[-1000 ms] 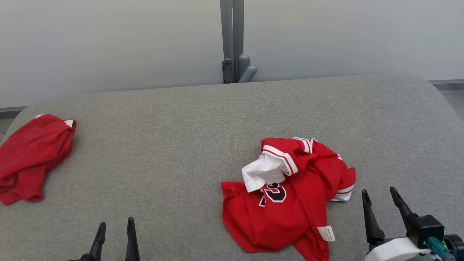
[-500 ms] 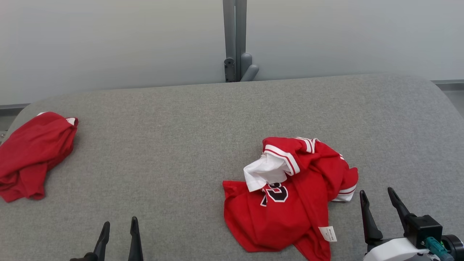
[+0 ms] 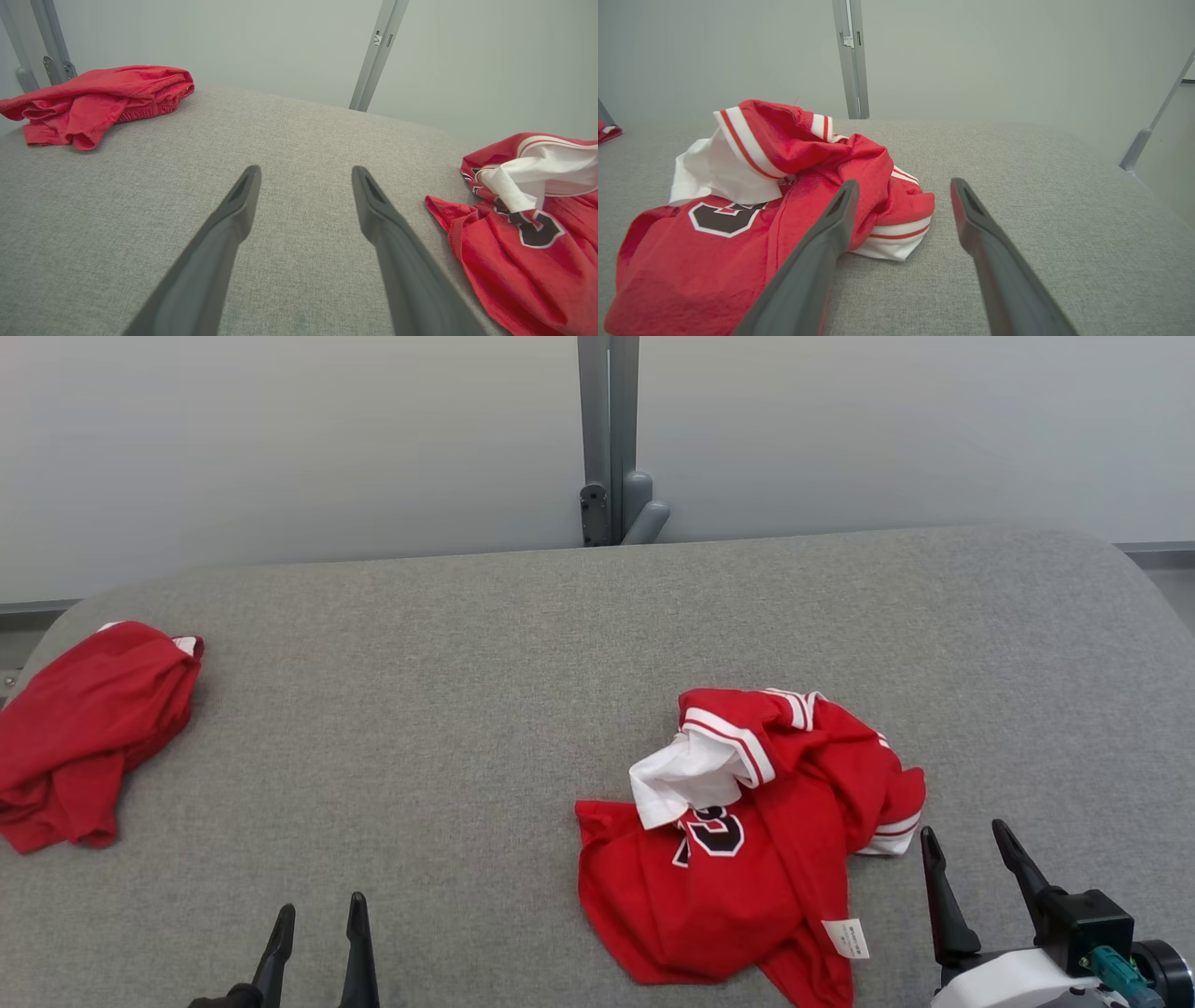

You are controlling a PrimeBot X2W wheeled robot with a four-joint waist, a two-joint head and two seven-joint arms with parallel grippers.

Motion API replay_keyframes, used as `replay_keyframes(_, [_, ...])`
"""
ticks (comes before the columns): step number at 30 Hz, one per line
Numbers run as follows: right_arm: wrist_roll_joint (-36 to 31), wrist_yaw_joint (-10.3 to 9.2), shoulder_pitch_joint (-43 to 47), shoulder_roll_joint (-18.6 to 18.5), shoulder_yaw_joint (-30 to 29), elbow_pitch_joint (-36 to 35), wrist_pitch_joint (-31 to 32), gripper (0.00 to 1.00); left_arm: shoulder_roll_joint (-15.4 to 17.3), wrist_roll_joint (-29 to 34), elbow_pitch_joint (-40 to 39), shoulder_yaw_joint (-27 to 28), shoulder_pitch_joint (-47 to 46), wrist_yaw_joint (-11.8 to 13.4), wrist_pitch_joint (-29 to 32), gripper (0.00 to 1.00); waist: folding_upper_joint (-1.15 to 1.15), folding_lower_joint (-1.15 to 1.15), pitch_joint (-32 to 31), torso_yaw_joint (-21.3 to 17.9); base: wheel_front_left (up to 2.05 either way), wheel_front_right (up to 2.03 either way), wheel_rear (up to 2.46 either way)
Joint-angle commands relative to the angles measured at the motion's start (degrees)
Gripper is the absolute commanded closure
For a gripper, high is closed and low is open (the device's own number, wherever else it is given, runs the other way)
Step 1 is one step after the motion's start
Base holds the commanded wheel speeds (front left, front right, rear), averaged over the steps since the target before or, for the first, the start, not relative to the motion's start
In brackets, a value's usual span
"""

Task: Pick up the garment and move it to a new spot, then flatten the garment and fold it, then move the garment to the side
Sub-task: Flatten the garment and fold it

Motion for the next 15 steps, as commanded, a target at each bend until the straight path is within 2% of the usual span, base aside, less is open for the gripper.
replay_keyframes(1, [0.1,-0.02,-0.3,-0.2,0.1,0.0,-0.2,0.0,0.0,-0.3,-0.1,0.1,-1.0,0.2,0.0,0.0,0.0,0.0,0.0,0.0,0.0,0.0,0.0])
replay_keyframes(8, [0.0,-0.02,-0.6,-0.2,0.3,0.1,-0.2,0.0,0.0,-0.6,-0.7,-1.5,-1.4,0.2,0.0,0.0,0.0,0.0,0.1,0.0,0.0,0.0,0.0])
replay_keyframes(15, [0.0,-0.02,-0.7,-0.2,0.6,-0.6,-0.2,0.0,0.1,-2.7,0.5,-8.7,-4.2,-0.7,0.0,0.0,0.0,0.0,1.2,-1.4,0.0,0.0,0.0])
